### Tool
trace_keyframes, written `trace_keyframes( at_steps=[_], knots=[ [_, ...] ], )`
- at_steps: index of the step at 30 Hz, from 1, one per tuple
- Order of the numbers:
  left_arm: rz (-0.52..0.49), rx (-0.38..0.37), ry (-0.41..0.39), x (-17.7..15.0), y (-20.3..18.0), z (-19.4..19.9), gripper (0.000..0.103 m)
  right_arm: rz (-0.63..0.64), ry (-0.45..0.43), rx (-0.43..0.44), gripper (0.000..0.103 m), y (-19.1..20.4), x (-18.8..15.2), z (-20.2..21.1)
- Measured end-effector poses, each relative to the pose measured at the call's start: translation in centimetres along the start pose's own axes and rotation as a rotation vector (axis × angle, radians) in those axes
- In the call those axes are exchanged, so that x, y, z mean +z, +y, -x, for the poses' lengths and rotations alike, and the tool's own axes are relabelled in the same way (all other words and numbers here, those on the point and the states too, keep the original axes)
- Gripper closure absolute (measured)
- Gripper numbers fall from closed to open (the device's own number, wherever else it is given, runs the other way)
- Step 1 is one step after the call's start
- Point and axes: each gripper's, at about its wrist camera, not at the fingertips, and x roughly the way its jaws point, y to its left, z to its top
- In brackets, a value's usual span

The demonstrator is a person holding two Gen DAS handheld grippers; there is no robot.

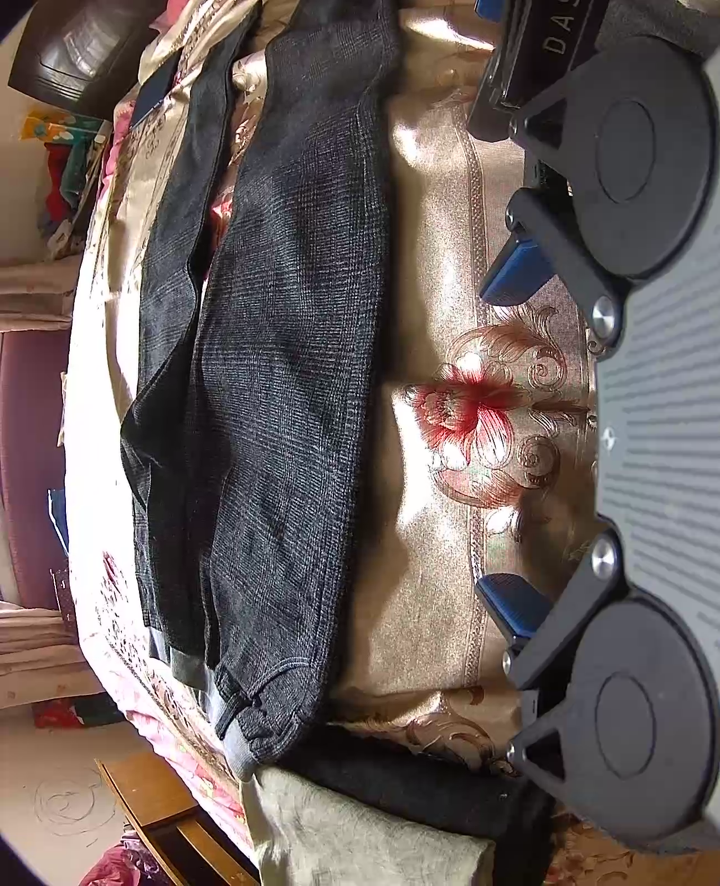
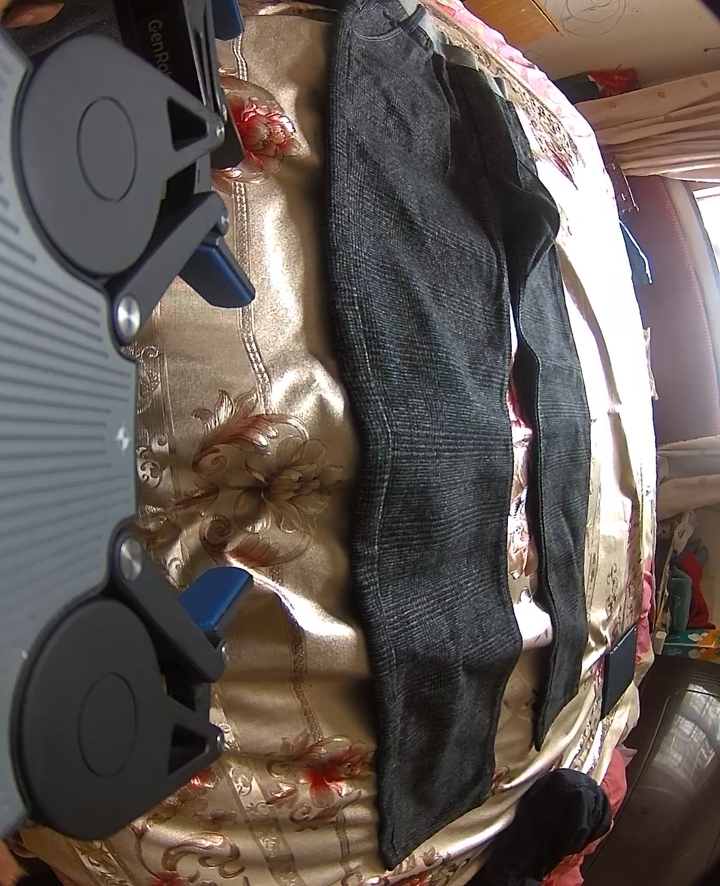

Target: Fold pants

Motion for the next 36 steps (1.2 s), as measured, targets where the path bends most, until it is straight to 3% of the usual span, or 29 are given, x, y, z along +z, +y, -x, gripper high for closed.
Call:
trace_keyframes(
  at_steps=[36],
  knots=[
    [0.002, 0.007, -0.008, 0.2, -0.11, 0.21, 0.0, -0.026, 0.013, 0.018, 0.004, -0.44, 0.21, -0.22]
  ],
)
